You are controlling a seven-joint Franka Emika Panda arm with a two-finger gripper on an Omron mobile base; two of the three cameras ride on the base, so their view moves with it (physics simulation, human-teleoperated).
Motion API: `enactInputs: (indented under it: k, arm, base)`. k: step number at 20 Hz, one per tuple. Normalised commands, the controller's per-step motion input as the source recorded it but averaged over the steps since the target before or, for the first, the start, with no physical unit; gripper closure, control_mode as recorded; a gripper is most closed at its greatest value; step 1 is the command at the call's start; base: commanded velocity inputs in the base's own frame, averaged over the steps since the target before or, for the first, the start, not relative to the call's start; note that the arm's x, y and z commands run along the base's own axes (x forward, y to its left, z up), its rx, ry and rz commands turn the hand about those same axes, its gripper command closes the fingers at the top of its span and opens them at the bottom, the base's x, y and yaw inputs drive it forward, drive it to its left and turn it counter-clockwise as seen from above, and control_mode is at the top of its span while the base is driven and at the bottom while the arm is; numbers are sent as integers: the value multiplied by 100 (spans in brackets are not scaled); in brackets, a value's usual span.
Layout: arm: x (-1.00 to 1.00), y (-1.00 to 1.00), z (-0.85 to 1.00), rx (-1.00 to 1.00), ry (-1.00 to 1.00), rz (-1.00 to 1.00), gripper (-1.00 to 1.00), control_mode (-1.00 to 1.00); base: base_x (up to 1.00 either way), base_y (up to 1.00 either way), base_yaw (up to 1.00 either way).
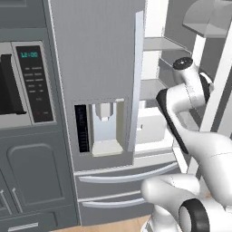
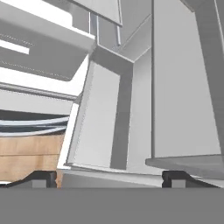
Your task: Open the fridge, grab two sodas, and place both sodas inside the bowl with ice on the dining counter.
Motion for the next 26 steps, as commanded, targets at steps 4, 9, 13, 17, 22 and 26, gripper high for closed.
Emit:
enactInputs:
  k: [4, 9, 13, 17, 22, 26]
  arm:
    - [-29, -89, 0, 0, -6, 0, -100, -100]
    - [-18, -66, 0, 0, -9, 0, -100, -100]
    - [-11, -3, 0, 0, -15, 0, -100, -100]
    - [-14, 84, 0, 0, -15, 0, -100, -100]
    - [0, 100, -8, 1, -13, 0, -100, -100]
    - [6, 100, -11, 5, -12, 2, -100, -100]
  base:
    - [0, 0, 0]
    - [0, 0, 0]
    - [0, 0, 0]
    - [0, 0, 0]
    - [0, 0, 0]
    - [0, 0, 0]
